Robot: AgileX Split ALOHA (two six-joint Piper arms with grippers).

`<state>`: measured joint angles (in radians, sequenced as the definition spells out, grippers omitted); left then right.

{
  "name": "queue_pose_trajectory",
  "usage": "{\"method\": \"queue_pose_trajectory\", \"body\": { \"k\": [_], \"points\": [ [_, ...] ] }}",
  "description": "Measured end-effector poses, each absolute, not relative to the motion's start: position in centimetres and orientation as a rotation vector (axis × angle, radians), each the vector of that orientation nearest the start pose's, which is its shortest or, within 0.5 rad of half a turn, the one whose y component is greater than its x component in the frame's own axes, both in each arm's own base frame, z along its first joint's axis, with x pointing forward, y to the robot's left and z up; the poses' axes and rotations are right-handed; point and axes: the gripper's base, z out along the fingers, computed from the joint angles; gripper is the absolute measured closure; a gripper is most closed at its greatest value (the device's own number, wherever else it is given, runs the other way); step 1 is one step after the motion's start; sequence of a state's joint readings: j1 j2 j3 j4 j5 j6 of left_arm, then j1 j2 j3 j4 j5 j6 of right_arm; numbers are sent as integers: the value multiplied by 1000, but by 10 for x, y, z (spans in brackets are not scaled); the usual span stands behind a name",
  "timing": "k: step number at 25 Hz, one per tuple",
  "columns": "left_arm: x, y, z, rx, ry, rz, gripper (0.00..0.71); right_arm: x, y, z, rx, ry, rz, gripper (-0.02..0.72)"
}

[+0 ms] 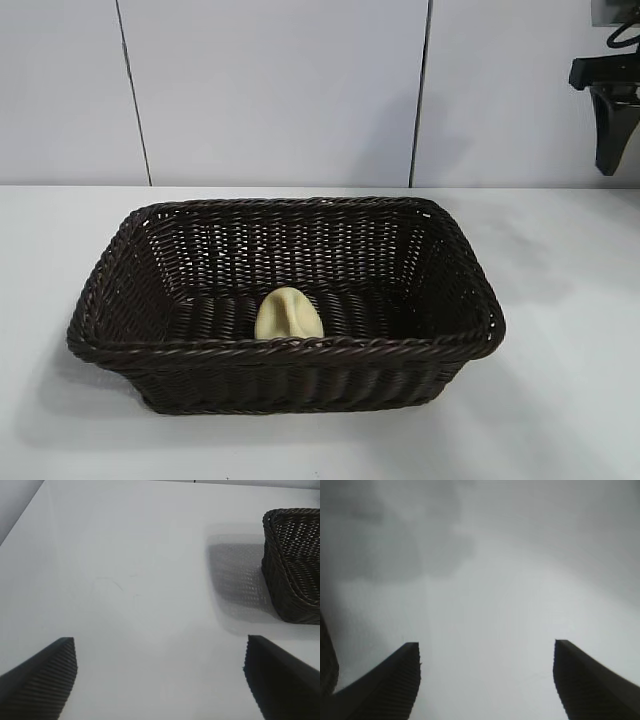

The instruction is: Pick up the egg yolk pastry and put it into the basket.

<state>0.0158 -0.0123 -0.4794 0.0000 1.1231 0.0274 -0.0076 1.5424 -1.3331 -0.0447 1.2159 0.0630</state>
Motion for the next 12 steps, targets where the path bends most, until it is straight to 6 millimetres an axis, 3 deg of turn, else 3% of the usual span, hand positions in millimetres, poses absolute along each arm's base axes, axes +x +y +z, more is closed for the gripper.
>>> {"method": "queue_pose_trajectory", "body": {
  "k": [6, 12],
  "points": [
    [-7, 0, 267, 12, 2115, 26, 52, 226, -5, 322, 78, 2857, -52, 167],
    [-7, 0, 267, 12, 2115, 26, 52, 153, -5, 308, 58, 2782, -50, 167]
  ]
}}
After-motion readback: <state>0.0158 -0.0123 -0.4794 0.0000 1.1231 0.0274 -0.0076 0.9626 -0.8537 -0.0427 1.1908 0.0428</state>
